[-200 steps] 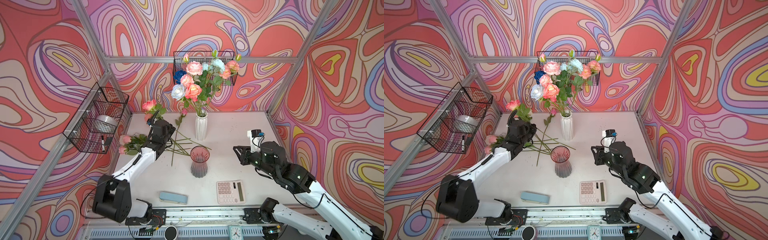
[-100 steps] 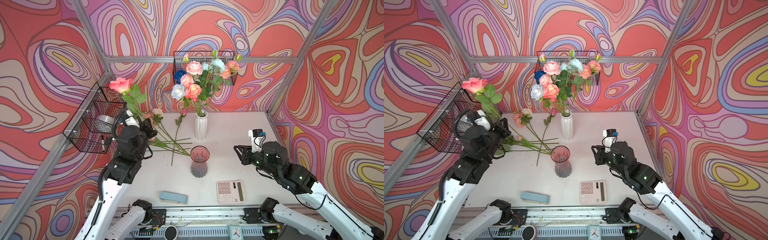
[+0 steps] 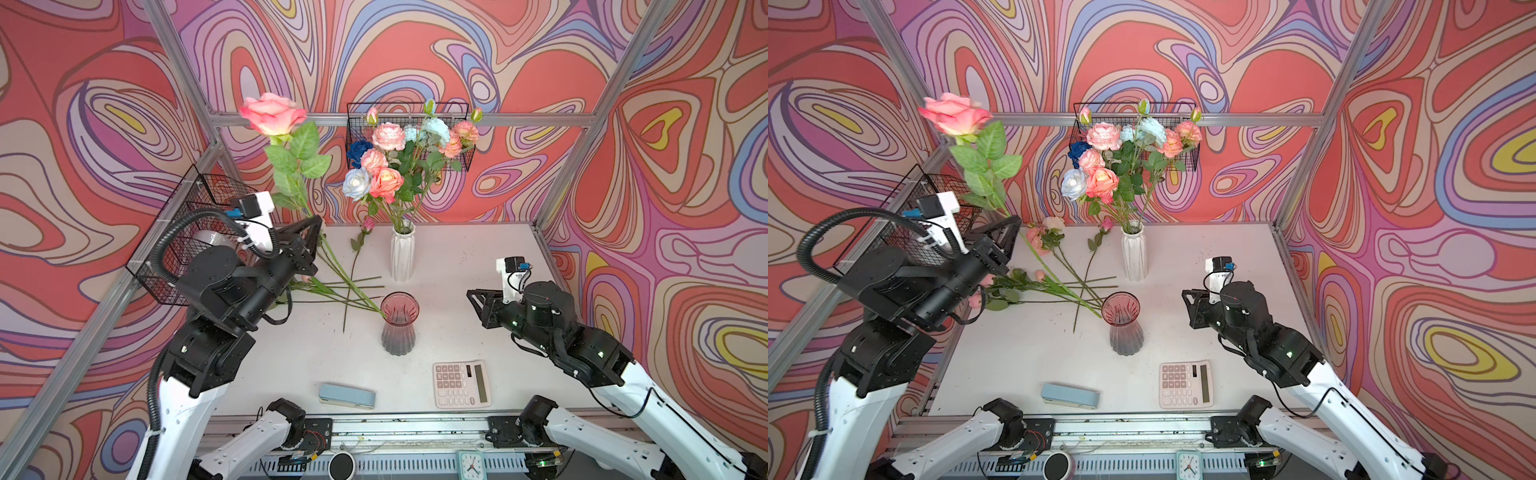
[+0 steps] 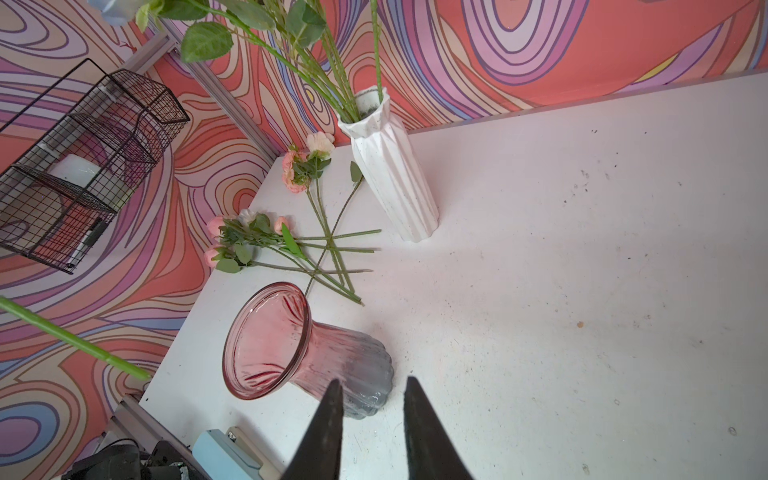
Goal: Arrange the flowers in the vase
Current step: 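Lift the pink rose high with the left gripper over the pink vase, then lower the pink rose stem into the pink glass vase with the left gripper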
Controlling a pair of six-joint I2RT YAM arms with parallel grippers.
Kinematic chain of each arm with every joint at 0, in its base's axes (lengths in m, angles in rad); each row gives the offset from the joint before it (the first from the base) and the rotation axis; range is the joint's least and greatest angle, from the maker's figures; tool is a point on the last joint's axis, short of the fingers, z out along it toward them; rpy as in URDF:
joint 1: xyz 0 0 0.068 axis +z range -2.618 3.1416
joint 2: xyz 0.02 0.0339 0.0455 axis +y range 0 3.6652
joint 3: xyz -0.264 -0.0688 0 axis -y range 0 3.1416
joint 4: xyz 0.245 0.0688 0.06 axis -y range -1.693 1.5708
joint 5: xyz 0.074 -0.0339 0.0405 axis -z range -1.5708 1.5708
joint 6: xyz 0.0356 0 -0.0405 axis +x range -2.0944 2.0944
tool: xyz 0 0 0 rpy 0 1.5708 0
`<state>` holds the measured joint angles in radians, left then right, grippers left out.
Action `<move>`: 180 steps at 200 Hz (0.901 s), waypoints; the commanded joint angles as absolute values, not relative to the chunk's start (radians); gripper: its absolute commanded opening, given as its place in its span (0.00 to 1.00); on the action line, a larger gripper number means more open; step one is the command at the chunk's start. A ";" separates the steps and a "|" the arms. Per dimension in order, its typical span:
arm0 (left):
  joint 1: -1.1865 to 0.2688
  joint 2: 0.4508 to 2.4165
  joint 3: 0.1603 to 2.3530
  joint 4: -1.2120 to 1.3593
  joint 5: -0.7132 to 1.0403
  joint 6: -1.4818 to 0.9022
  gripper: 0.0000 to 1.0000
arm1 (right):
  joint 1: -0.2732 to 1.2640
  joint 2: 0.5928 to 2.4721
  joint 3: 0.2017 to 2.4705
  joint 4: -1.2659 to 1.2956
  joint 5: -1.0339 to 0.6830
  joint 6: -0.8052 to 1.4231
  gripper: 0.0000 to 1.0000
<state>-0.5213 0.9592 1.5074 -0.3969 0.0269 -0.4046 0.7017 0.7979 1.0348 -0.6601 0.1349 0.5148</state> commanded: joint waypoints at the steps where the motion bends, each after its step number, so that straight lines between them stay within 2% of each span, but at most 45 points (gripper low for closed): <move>1: -0.620 1.032 1.536 -0.319 -0.060 -0.272 0.00 | 0.705 0.803 1.061 -0.652 0.141 0.522 0.26; 56: -0.719 1.147 1.448 -0.170 -0.177 -0.202 0.00 | 0.706 0.787 1.062 -0.652 0.121 0.526 0.26; 148: -0.897 1.081 1.081 -0.049 -0.282 -0.261 0.00 | 0.706 0.796 1.006 -0.602 0.095 0.536 0.26; 180: -0.928 1.085 1.017 -0.064 -0.284 -0.288 0.08 | 0.706 0.794 0.997 -0.597 0.096 0.538 0.26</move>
<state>-0.9146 1.0988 1.0389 -0.0994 -0.2554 -0.2588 0.7017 0.7959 1.0107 -0.6182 0.1043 0.5335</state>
